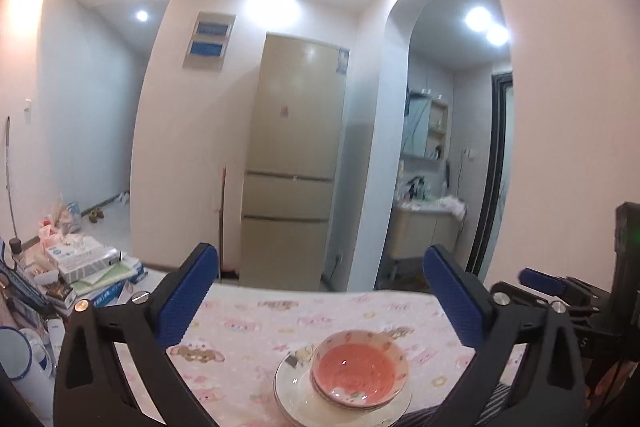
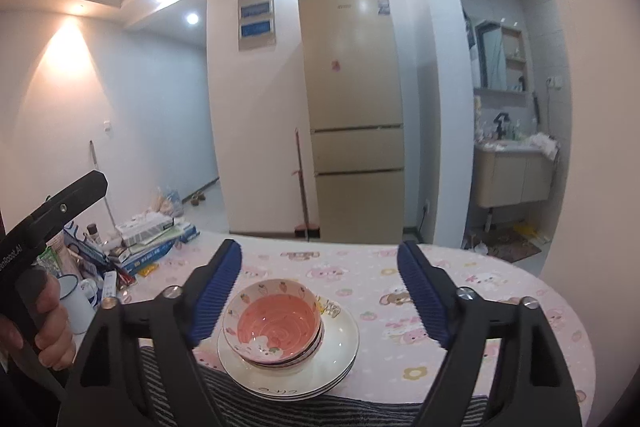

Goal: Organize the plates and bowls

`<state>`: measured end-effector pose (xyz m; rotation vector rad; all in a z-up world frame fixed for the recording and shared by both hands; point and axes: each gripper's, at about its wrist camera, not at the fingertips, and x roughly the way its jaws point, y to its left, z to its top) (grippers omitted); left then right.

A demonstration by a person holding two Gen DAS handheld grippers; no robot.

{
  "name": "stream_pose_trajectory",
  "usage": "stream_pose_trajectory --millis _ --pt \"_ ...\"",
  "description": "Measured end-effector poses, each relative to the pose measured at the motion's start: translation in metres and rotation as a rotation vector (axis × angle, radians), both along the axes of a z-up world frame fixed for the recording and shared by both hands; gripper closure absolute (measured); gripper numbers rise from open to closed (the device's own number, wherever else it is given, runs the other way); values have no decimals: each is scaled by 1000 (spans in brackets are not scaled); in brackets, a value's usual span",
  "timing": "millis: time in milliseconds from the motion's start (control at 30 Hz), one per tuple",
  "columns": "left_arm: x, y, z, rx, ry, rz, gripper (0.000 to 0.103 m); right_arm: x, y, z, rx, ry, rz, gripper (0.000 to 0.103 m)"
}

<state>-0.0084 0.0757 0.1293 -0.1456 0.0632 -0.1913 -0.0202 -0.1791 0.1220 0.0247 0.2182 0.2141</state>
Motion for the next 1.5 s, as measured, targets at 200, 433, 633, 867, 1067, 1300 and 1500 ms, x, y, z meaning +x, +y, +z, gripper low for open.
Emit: stream_pose_trajectory --millis 200,433,633,867,1067,1300,1500 --pt "-10 0 1 32 -69 2 1 -49 -8 19 -14 -84 -110 14" --pt "-17 3 6 -52 -117 -66 0 -90 -14 46 -123 -271 -194 0" --pt "-1 -2 -30 -35 -114 1 0 -62 2 22 -134 -307 -148 0" --pt "21 -1 -76 4 -92 57 0 9 -11 -42 45 -239 -65 0" --pt "37 -3 -104 37 -62 78 0 43 -15 -85 31 -190 -51 0" --pt "40 -14 -116 80 -3 57 0 51 -4 -108 -59 -136 -65 0" --pt "43 -23 -118 124 17 63 0 46 -4 -108 -65 -154 -68 0"
